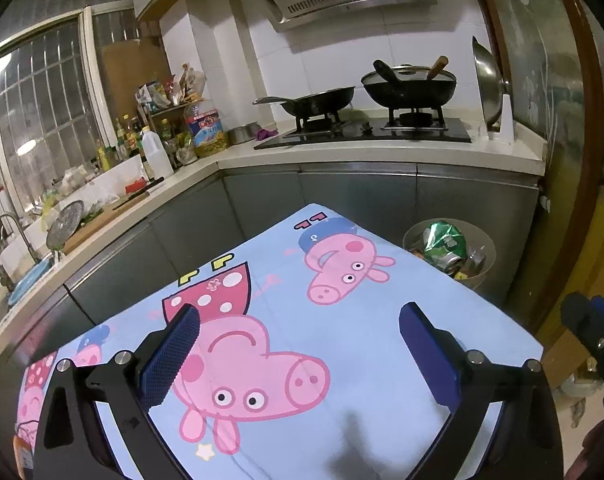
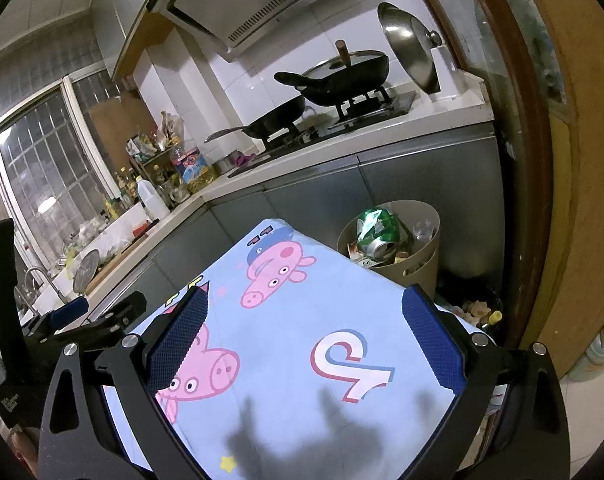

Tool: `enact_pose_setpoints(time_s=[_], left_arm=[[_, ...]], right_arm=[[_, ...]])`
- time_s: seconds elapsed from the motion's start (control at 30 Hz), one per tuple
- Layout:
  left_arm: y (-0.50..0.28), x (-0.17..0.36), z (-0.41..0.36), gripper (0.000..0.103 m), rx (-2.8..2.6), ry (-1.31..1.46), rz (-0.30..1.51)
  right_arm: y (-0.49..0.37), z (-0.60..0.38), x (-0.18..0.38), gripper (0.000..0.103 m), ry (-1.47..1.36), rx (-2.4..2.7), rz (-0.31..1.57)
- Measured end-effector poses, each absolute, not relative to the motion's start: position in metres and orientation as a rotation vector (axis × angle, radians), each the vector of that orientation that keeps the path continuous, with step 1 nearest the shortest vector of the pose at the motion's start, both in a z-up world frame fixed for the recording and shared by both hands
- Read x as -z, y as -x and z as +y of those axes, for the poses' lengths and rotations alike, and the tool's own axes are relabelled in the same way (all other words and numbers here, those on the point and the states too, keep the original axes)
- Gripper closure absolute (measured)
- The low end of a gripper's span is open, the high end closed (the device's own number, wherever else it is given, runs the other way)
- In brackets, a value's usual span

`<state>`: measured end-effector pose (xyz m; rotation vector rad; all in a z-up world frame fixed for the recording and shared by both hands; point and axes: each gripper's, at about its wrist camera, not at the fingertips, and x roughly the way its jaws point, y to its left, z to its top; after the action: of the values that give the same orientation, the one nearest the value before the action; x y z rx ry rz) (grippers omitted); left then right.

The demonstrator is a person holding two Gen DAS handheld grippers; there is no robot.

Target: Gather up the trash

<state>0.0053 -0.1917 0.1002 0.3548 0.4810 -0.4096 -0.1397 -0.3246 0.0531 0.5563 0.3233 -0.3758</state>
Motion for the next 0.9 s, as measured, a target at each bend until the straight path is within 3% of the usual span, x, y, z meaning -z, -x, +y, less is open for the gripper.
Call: enact_pose_setpoints(time_s=[0.9], left_arm=[[-0.0042,-0.0922,-0.1954,0.004,0.492,-0.364,0.515]], right_arm=[[0.1326,-0.3248,-0.047,0.006,-0.543,0.367,0.351]])
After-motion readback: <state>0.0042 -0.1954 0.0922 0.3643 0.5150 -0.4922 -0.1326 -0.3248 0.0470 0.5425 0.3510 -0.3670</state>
